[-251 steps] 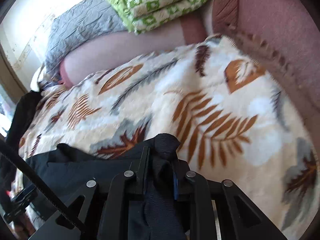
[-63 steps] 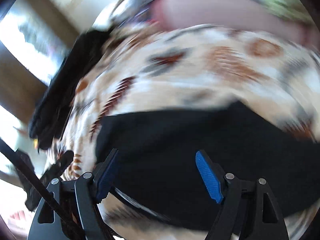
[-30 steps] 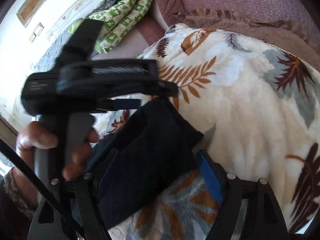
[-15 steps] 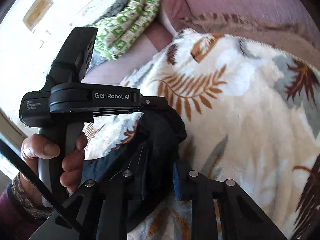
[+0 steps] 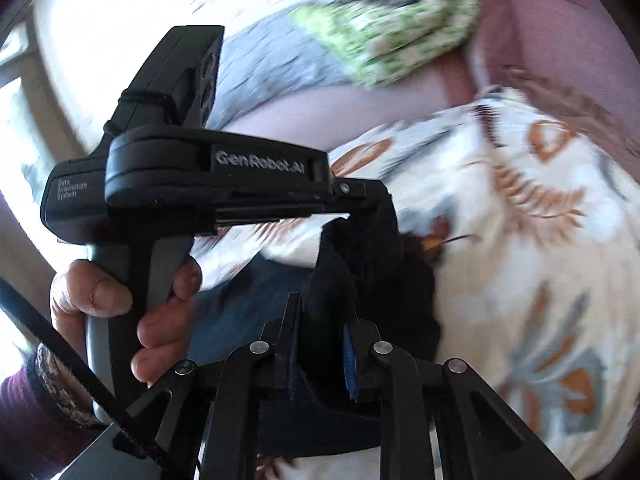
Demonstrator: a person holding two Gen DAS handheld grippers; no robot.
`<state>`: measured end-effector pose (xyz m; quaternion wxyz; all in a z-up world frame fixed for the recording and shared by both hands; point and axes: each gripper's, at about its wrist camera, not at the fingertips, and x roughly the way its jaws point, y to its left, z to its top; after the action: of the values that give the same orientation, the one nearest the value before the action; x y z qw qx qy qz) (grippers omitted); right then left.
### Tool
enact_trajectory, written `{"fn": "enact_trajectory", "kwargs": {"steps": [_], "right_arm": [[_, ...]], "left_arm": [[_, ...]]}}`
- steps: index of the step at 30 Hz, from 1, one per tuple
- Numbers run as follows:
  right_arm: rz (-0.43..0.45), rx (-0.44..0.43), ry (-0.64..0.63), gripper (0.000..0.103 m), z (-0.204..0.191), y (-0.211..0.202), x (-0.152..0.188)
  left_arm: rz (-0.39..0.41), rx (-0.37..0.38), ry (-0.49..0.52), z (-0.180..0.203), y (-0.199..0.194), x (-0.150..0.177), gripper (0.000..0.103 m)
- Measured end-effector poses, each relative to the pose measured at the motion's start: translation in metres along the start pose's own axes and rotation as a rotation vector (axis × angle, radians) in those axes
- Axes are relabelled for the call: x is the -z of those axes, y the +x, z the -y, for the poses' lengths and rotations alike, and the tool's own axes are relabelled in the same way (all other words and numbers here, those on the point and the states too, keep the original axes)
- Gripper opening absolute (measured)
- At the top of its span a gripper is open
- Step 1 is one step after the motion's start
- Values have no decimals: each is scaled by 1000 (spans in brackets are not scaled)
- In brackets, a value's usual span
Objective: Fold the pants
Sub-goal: 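Fold the pants again with the right gripper toward the left gripper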
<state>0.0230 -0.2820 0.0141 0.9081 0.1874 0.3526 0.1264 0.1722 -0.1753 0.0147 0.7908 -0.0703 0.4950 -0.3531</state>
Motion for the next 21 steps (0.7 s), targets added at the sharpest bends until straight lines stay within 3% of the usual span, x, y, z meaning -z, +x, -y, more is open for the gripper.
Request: {"fn": "enact_trajectory", "kwargs": {"steps": [8, 11, 12, 13, 15, 18, 21], "right_arm": [[-209, -104, -115, 20, -50, 53, 37], [-257, -124, -149, 32, -58, 59, 48], [-264, -131, -160, 38, -60, 56, 50], [-272, -145, -169, 51, -62, 52, 51], [-289, -193, -169, 64, -63, 38, 49], [-269, -240, -166, 64, -61, 15, 38], [-203, -184, -109, 64, -47, 5, 14]], "left_arm": [[52, -12, -256, -85, -46, 58, 9], [123, 31, -359, -107, -78, 76, 38], [151, 27, -385, -113, -88, 81, 48], [183, 12, -410, -117, -101, 88, 49], [223, -21, -425, -120, -120, 97, 50], [268, -109, -429, -122, -139, 111, 54], [292, -170, -429, -127, -148, 123, 55]]}}
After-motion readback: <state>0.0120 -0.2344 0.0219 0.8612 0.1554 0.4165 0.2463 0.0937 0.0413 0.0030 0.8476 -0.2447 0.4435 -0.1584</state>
